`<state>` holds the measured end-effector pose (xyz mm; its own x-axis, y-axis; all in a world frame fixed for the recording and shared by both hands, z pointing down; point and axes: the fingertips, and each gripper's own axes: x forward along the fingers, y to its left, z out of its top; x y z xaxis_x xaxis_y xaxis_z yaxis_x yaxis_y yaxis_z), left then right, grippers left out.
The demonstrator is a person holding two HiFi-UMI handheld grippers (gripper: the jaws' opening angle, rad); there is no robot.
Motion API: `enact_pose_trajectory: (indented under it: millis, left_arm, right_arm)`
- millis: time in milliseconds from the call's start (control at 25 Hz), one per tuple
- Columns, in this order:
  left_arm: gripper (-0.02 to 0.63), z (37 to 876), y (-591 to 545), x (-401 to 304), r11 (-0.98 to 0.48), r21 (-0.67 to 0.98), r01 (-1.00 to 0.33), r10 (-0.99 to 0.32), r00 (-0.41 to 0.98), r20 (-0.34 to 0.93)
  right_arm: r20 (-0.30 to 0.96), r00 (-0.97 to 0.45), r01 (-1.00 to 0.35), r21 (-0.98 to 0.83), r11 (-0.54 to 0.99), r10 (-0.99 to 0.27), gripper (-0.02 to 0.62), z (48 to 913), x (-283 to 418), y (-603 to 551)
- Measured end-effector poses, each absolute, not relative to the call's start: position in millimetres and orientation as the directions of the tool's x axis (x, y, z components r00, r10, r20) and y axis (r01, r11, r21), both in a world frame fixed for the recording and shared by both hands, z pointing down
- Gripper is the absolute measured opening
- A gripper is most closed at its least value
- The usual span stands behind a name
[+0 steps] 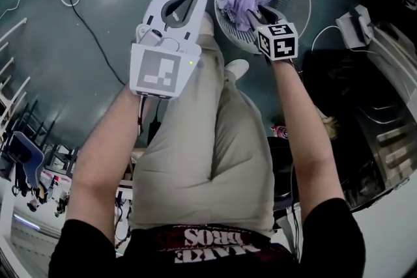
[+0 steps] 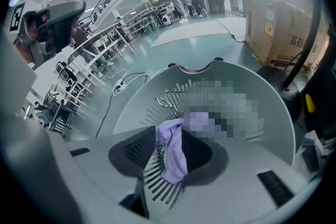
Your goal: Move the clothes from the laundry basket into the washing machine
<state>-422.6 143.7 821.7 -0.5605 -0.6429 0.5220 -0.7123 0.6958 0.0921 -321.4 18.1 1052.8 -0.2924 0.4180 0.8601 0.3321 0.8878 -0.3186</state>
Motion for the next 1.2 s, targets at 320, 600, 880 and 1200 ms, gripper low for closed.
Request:
enact_pose_trajectory:
  millis: [320, 600, 880, 1200]
  left_arm:
    - [-0.002, 848.7, 157.5, -423.3, 0.703, 0.094, -0.705, -0.628, -0.553, 0.547]
    - [-0.002, 861.2, 165.9, -422.1, 0.698, 0.091, -0.711, -0.622, -0.538, 0.569]
    - [-0.002, 864.9, 171.6, -418.3, 0.699, 0.093, -0.709, -0.614, -0.528, 0.587]
    - [-0.002, 833.0, 168.6, -410.0, 0.707, 0.118, -0.698, -0.624, -0.535, 0.570]
  right_arm:
    - [0.898, -0.200, 0.320, -0.319, 0.892, 0.393, 0.244, 1114.3, -311.8, 19.2]
    - [0.924, -0.151, 0.318, -0.291, 0.902, 0.351, 0.260, 1154.5, -305.9, 19.7]
    - [0.960, -0.163, 0.456, -0.132, 0.880, 0.229, 0.056, 1163.5, -310.8, 16.9]
    - [0.934, -0.245, 0.467, -0.123, 0.876, 0.261, 0.040, 1099.6, -316.7, 23.1]
